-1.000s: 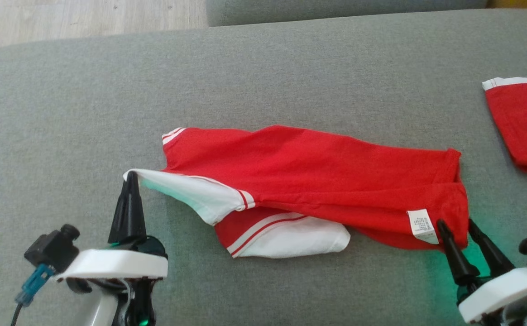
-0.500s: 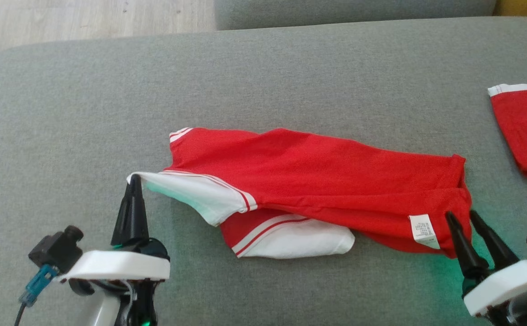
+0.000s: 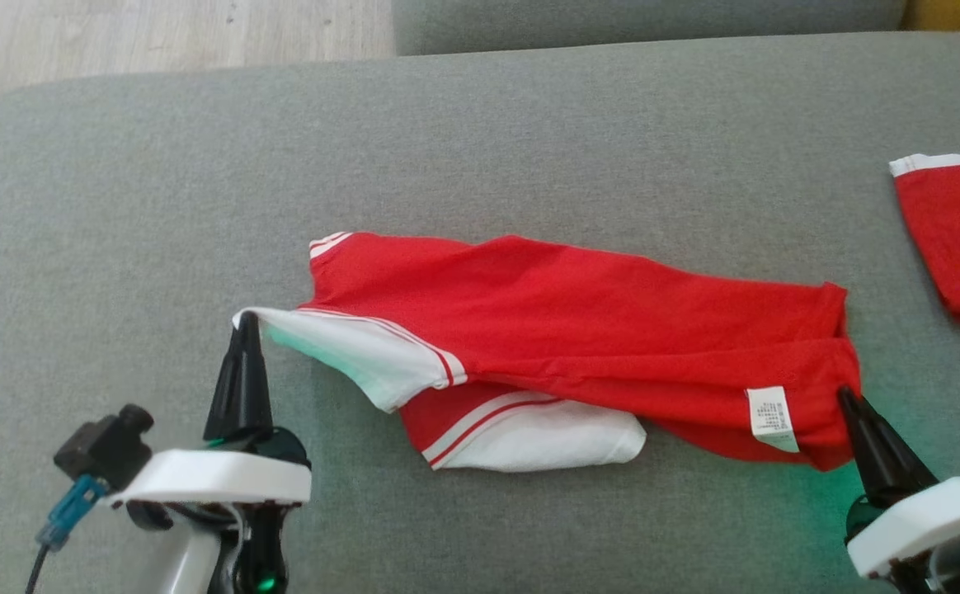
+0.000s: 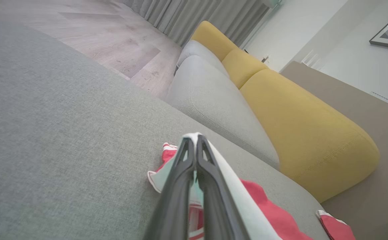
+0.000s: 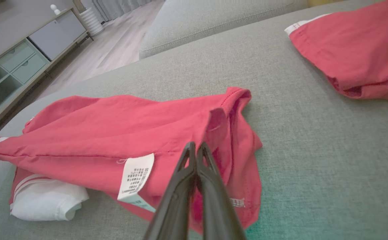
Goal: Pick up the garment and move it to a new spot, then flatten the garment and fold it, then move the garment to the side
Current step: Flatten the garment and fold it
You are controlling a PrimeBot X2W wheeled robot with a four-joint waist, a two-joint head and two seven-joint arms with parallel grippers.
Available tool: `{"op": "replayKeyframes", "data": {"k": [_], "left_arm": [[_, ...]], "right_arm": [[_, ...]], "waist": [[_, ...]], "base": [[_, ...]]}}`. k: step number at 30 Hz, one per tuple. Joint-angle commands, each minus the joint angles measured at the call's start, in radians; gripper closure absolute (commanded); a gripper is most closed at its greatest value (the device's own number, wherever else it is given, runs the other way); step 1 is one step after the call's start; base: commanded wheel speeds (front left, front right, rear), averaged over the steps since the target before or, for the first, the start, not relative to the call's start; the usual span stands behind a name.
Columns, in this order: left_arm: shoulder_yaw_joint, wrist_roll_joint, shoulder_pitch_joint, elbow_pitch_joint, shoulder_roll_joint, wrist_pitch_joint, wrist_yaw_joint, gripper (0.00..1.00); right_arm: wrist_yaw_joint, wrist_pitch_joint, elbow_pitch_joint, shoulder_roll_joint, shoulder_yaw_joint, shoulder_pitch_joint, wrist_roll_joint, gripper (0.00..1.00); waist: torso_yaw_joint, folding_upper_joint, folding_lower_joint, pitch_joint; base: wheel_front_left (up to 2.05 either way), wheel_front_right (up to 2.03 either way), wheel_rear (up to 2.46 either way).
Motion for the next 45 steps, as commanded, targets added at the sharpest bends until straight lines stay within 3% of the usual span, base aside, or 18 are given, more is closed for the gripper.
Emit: {"op": "replayKeyframes", "data": {"k": [1, 6, 12, 17, 21, 25, 28, 30, 31, 35, 40, 45], "left_arm": [[0.032, -0.002, -0.047, -0.03, 0.014, -0.011, 0.0, 1.0], [0.048, -0.012, -0.063, -0.058, 0.029, -0.009, -0.004, 1.0], [0.082, -0.073, -0.131, -0.19, 0.069, 0.066, -0.013, 1.0], [0.124, -0.121, -0.267, -0.323, 0.125, 0.176, 0.017, 1.0], [0.143, -0.128, -0.395, -0.348, 0.159, 0.233, 0.038, 1.0], [0.151, -0.137, -0.606, -0.257, 0.17, 0.289, 0.06, 1.0], [0.129, -0.09, -0.791, -0.108, 0.181, 0.289, 0.043, 1.0], [0.113, -0.048, -0.923, 0.012, 0.175, 0.251, 0.018, 1.0], [0.102, -0.009, -1.048, 0.123, 0.157, 0.192, -0.006, 1.0], [0.106, 0.035, -1.25, 0.299, 0.119, 0.048, -0.043, 1.0], [0.088, 0.027, -1.345, 0.425, 0.1, -0.048, -0.089, 1.0], [0.021, -0.036, -1.219, 0.422, 0.109, -0.034, -0.102, 1.0]], "right_arm": [[-0.001, -0.013, -0.042, -0.023, 0.014, -0.027, -0.006, 1.0], [-0.001, -0.025, -0.096, -0.062, 0.017, -0.049, 0.017, 1.0], [-0.001, 0.028, -0.27, -0.177, -0.034, -0.06, 0.113, 1.0], [-0.001, 0.101, -0.406, -0.266, -0.146, -0.151, 0.17, 1.0], [-0.001, 0.144, -0.423, -0.296, -0.174, -0.276, 0.2, 1.0], [-0.001, 0.194, -0.332, -0.314, -0.088, -0.525, 0.207, 1.0], [-0.001, 0.183, -0.184, -0.281, 0.014, -0.763, 0.203, 1.0], [-0.001, 0.16, -0.065, -0.25, 0.081, -0.913, 0.184, 1.0], [-0.001, 0.11, 0.058, -0.227, 0.137, -1.051, 0.147, 1.0], [-0.001, -0.03, 0.252, -0.186, 0.203, -1.263, 0.111, 1.0], [-0.001, -0.19, 0.393, -0.199, 0.269, -1.383, 0.115, 1.0], [-0.001, -0.23, 0.463, -0.25, 0.368, -1.334, 0.18, 1.0]], "waist": [[-0.005, 0.0, 0.0, -0.006], [-0.021, 0.0, 0.0, -0.036], [-0.035, 0.0, 0.0, -0.084], [-0.058, 0.0, 0.0, -0.091], [-0.07, 0.0, 0.0, -0.068], [-0.083, 0.0, 0.0, 0.002], [-0.085, 0.0, 0.0, 0.069], [-0.084, 0.0, 0.0, 0.116], [-0.084, 0.0, 0.0, 0.157], [-0.082, 0.0, 0.0, 0.206], [-0.072, 0.0, 0.0, 0.215], [-0.055, 0.0, 0.0, 0.208]], "base": [[0.0, 0.0, 0.0], [0.0, 0.0, 0.0], [0.0, 0.0, 0.0], [0.0, 0.0, 0.0], [0.0, 0.0, 0.0], [0.0, 0.0, 0.0], [0.0, 0.0, 0.0], [0.0, 0.0, 0.0], [0.0, 0.0, 0.0], [0.0, 0.0, 0.0], [0.0, 0.0, 0.0], [0.0, 0.0, 0.0]]}}
